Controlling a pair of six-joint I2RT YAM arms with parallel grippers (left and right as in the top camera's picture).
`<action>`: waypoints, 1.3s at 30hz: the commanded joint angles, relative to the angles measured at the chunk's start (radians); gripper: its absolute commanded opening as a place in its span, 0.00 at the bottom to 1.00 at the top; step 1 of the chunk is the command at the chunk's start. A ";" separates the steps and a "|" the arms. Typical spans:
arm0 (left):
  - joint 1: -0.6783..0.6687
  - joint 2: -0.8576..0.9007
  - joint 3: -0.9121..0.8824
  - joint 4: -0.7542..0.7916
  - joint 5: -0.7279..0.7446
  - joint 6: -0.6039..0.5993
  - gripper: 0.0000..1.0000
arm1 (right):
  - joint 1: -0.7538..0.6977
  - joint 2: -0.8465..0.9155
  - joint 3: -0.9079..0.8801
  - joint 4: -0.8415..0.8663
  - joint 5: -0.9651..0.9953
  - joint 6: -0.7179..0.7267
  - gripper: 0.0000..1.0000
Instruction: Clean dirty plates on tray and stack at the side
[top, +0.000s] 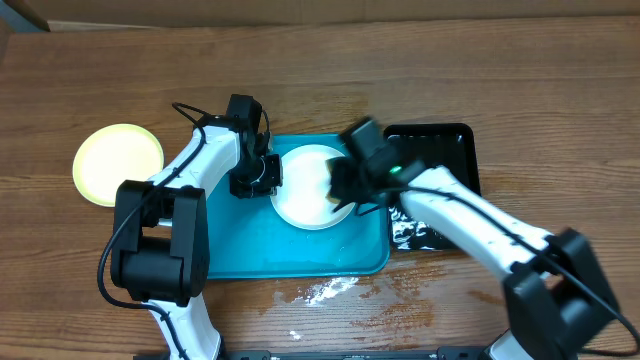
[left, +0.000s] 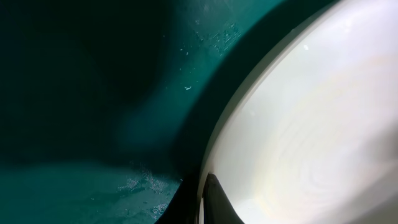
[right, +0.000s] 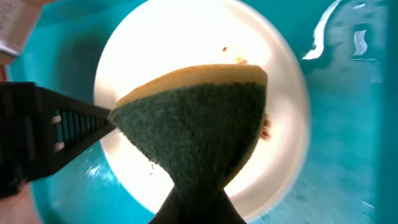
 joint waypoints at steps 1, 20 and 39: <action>-0.003 0.034 -0.020 0.005 -0.045 -0.021 0.04 | 0.077 0.063 0.007 0.055 0.225 0.092 0.04; -0.003 0.034 -0.020 0.004 -0.045 -0.020 0.04 | 0.138 0.091 -0.009 0.122 0.381 -0.205 0.04; -0.003 0.034 -0.020 0.004 -0.045 -0.016 0.04 | 0.136 0.191 -0.013 0.124 0.429 -0.206 0.36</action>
